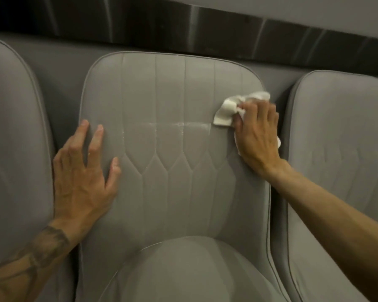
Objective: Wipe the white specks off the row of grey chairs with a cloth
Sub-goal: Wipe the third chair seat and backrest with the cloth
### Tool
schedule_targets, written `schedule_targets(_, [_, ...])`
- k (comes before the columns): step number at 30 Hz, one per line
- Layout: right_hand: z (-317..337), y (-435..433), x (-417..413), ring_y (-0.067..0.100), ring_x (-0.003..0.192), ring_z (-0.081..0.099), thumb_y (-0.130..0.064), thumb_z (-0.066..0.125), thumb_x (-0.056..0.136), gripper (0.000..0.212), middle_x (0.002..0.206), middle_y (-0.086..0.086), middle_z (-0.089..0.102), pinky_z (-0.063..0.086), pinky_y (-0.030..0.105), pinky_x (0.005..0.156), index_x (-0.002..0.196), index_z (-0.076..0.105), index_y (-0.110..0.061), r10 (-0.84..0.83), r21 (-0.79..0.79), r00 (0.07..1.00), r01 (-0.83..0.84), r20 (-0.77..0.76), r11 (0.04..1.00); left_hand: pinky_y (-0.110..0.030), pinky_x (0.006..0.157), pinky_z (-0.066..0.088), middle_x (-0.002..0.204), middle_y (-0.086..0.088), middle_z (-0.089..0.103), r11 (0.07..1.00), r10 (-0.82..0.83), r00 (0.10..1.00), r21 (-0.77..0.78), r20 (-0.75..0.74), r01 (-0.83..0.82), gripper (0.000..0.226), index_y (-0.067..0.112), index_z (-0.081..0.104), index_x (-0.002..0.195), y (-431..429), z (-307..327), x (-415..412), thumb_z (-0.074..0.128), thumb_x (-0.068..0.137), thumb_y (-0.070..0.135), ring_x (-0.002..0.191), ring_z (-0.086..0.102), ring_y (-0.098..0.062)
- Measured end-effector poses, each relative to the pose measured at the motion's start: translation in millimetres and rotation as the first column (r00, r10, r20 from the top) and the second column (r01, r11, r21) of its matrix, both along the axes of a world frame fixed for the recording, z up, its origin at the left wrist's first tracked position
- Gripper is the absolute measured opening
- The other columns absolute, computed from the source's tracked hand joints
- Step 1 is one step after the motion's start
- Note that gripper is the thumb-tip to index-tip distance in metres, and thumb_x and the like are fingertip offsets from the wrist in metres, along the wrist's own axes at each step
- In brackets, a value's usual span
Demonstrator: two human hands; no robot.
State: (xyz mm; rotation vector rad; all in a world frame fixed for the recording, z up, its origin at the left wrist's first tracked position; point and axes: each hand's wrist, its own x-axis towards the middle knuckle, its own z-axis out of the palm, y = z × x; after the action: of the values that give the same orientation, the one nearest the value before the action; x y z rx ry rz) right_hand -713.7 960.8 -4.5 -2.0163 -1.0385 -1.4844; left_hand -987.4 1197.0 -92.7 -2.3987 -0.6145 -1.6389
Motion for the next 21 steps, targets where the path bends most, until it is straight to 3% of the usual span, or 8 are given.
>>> schedule_targets(3, [49.9,17.0,14.5,0.031,0.100,0.046,-0.031,0.042,0.104,0.028,0.119,0.016,0.052,0.037,0.040,0.083,0.119,0.053,-0.011,-0.010,0.114,0.999,0.015,-0.043,0.993,-0.059,0.112,0.036,0.164,-0.020,0.028,1.000,0.002,1.000,0.001,0.008,-0.002,0.066,0.011,0.032,0.160,1.0,-1.1,1.6,0.049,0.102,0.035,0.140,0.041,-0.046])
schedule_targets(6, [36.8,17.5,9.7,0.030,0.103,0.046,-0.034,0.041,0.104,0.031,0.123,0.015,0.050,0.037,0.039,0.084,0.122,0.054,-0.013,0.025,0.189,0.995,-0.006,-0.100,0.982,-0.057,0.112,0.034,0.165,-0.017,0.026,1.000,0.007,1.000,0.006,0.018,-0.007,0.065,0.013,0.032,0.161,1.9,-3.4,3.3,0.047,0.102,0.037,0.140,0.040,-0.043])
schedule_targets(11, [-3.5,-2.4,2.4,0.027,0.090,0.042,-0.031,0.043,0.103,0.024,0.113,0.013,0.051,0.035,0.039,0.075,0.114,0.053,-0.011,-0.028,0.021,0.999,0.029,-0.047,0.999,-0.056,0.112,0.035,0.165,-0.018,0.027,1.000,-0.002,1.000,0.018,0.022,0.001,0.064,0.012,0.032,0.161,4.8,-3.7,4.0,0.045,0.104,0.038,0.140,0.039,-0.043])
schedule_targets(16, [48.1,28.0,18.6,0.030,0.097,0.048,-0.036,0.041,0.103,0.030,0.115,0.014,0.054,0.030,0.033,0.078,0.115,0.055,-0.012,-0.075,0.180,0.995,0.086,-0.066,0.980,-0.055,0.114,0.034,0.165,-0.018,0.026,1.000,-0.001,1.000,0.026,0.028,0.000,0.064,0.011,0.033,0.160,5.8,-3.3,4.8,0.045,0.103,0.038,0.142,0.038,-0.042])
schedule_targets(18, [32.9,24.1,15.4,0.027,0.096,0.047,-0.036,0.040,0.104,0.029,0.115,0.013,0.053,0.032,0.033,0.078,0.115,0.053,-0.012,-0.073,0.216,0.995,0.086,-0.069,0.973,-0.054,0.114,0.033,0.165,-0.019,0.026,1.000,-0.008,1.000,0.029,0.025,0.007,0.065,0.012,0.032,0.161,5.6,-3.7,5.5,0.046,0.103,0.039,0.142,0.037,-0.041])
schedule_targets(21, [-10.7,4.5,0.4,0.028,0.091,0.044,-0.034,0.040,0.105,0.027,0.113,0.014,0.052,0.034,0.038,0.075,0.114,0.051,-0.011,-0.078,0.116,0.995,0.086,-0.068,0.990,-0.053,0.114,0.033,0.165,-0.019,0.026,1.000,-0.004,1.000,0.029,0.027,0.003,0.067,0.012,0.032,0.161,7.2,-3.6,5.9,0.047,0.102,0.040,0.141,0.038,-0.042])
